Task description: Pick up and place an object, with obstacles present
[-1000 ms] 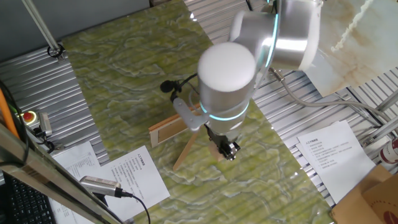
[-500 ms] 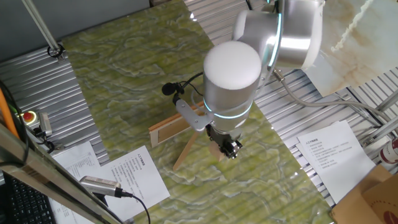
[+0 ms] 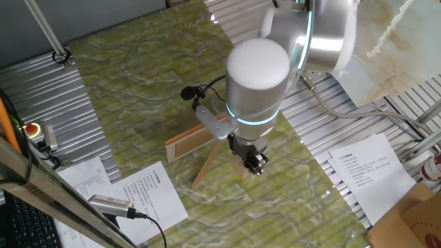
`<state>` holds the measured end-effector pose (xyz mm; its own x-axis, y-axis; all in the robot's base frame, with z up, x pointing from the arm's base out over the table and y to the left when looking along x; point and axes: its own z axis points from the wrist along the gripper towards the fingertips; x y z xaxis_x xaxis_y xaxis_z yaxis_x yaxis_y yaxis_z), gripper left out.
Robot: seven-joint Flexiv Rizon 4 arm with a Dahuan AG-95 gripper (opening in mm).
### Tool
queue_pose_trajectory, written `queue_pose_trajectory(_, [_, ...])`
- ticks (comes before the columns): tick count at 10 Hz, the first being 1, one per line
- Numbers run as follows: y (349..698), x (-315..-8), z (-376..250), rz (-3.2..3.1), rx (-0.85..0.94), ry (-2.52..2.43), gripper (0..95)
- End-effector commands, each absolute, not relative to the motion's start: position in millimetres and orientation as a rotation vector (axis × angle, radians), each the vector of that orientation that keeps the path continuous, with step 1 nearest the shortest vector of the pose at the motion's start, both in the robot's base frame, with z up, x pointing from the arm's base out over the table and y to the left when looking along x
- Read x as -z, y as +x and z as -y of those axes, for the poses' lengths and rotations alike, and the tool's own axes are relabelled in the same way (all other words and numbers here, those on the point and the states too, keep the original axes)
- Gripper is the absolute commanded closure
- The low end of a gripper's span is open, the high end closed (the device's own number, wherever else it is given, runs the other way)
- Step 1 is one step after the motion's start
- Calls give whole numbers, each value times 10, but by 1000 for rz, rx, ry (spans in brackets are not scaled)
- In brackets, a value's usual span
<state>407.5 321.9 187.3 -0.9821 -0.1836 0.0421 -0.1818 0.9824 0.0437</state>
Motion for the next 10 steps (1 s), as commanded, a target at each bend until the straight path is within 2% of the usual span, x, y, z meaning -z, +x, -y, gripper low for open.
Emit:
queue_pose_trajectory(1, [4109,-1857,-3262,3061,49,274,950])
queue_pose_trajectory(4, [4163,-1747,-3310,3044,28,286,950])
queue_pose_trajectory(10, [4309,-1307,-3342,3079,25,285,950])
